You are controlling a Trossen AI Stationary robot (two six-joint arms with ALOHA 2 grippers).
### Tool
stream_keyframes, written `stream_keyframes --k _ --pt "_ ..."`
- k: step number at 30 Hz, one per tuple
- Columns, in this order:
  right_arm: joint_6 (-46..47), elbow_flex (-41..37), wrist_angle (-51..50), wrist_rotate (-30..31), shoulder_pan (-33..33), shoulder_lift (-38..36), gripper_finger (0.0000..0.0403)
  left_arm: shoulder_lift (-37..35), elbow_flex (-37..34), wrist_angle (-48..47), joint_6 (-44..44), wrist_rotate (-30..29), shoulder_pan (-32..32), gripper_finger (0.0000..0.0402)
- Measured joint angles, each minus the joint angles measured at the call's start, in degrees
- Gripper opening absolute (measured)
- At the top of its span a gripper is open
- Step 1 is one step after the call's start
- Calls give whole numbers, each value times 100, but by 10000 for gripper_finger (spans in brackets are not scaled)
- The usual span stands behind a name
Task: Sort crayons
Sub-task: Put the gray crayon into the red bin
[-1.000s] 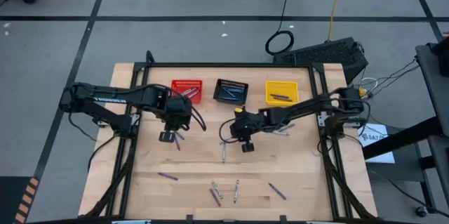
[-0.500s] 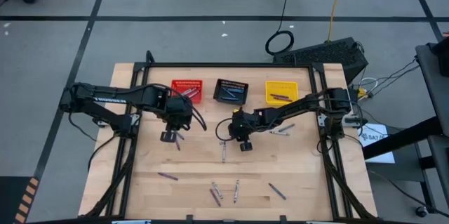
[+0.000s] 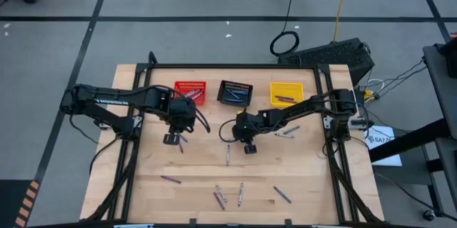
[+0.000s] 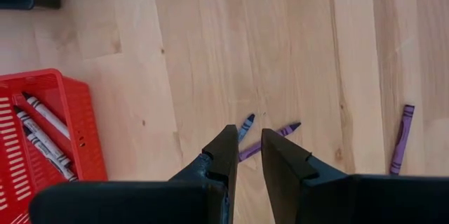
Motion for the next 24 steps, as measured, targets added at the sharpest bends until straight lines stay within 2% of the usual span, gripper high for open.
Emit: stream_keyframes --k 7,11,18,24 --pt "445 -2 -24 35 -40 1 6 0 0 7 2 -5 0 63" --pt "1017 59 -107 46 -39 -11 3 0 0 89 28 -116 0 63" --pt "1516 327 -861 96 -28 -254 1 0 -2 465 429 -146 20 63" --pt "1933 361 -1710 1057 -25 -897 1 5 -104 850 463 -180 213 63"
